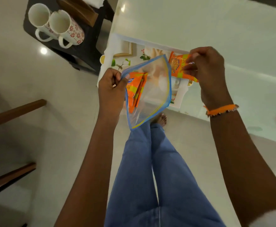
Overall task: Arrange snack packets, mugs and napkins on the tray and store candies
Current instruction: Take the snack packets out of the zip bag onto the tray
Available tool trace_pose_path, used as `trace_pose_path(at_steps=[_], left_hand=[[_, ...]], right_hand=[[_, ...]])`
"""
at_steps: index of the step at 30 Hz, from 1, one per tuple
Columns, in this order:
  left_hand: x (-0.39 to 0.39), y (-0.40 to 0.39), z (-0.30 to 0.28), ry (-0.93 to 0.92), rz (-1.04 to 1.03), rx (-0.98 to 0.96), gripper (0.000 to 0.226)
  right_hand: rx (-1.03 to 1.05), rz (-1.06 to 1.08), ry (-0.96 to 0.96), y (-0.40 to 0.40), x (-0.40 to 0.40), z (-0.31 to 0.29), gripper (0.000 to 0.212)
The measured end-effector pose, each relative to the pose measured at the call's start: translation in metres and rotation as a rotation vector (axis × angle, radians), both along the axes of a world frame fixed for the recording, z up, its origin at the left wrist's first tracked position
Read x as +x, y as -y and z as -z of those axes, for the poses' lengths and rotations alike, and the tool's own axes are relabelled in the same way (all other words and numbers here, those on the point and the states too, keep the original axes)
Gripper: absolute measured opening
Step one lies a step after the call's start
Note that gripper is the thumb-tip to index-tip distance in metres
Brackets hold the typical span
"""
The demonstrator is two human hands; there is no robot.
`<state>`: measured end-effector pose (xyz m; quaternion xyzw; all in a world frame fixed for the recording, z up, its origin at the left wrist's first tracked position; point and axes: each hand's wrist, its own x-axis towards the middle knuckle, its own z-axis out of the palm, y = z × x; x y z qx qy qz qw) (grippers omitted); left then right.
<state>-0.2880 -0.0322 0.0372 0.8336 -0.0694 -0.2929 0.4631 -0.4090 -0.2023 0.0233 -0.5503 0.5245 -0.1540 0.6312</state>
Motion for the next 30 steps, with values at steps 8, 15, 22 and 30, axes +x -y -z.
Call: trace_pose_path(at_steps=[8, 15, 22, 30], left_hand=[[0.001, -0.031, -0.004, -0.019, -0.065, -0.137, 0.031], [-0.008, -0.049, -0.013, -0.028, -0.084, -0.209, 0.027], [-0.002, -0.049, -0.009, -0.016, -0.186, -0.058, 0.027], [0.004, -0.027, 0.003, 0.015, -0.206, -0.063, 0.025]], right_hand=[[0.454, -0.461, -0.246, -0.116, 0.069, 0.041, 0.040], [0.024, -0.626, -0.494, -0.127, 0.112, 0.101, 0.035], [-0.279, -0.841, -0.384, -0.120, 0.108, 0.070, 0.038], [-0.045, -0.481, 0.062, -0.051, 0.019, -0.006, 0.046]])
